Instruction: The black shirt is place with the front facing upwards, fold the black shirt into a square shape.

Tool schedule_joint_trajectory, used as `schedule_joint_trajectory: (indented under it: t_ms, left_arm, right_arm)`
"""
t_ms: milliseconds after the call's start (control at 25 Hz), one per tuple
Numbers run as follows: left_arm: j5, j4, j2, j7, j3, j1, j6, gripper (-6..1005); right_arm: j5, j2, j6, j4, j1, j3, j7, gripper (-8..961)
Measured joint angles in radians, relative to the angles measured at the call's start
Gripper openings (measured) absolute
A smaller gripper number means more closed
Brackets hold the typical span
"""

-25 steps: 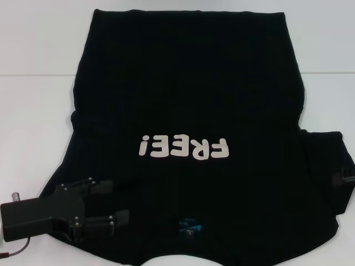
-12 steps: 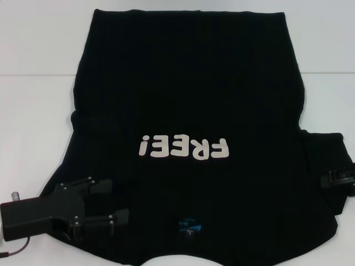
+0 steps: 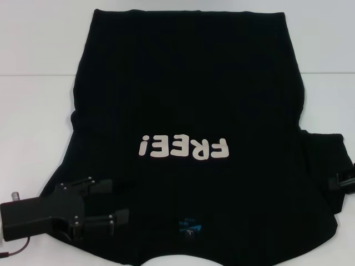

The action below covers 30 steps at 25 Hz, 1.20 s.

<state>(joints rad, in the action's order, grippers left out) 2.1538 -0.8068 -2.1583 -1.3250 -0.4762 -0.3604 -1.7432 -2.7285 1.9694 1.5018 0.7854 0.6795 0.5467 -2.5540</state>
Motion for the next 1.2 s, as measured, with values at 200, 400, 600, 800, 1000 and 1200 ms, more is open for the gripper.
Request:
schedule_joint_trajectory:
  t_ms: [200,400,600,800,1000,1200]
  left_arm:
    - [0.0,0.0,0.001,-0.001,0.001,-0.002,-0.001,876]
    - [-0.002,-0.001,0.002,-0.002,0.001,-0.004,-0.001,876]
    - [-0.002,-0.002,0.002,-0.002,0.002,-0.004,-0.001,876]
    - [-0.002,-0.002,0.002,-0.003,0.002,-0.002,-0.002,875]
    - [-0.002,-0.002,0.002,-0.004,0.006,-0.002,-0.005,875]
    - [-0.001,-0.002,0.003,-0.004,0.02,-0.003,-0.012,875]
  right_arm:
    - [-0.001,0.0,-0.005,-0.003,0.001,0.023,-0.008,509]
    - [-0.002,0.0,-0.005,0.002,0.002,0.035,-0.014,355]
    - [-0.002,-0.002,-0.001,0.004,0.003,0.035,-0.015,168]
    - [0.0,-0.011,0.0,0.006,0.003,0.033,-0.015,38]
    - [0.004,-0.016,0.012,0.063,-0.011,0.015,-0.015,4]
    - [0.029,-0.026,0.034,0.121,-0.022,-0.021,-0.009,4]
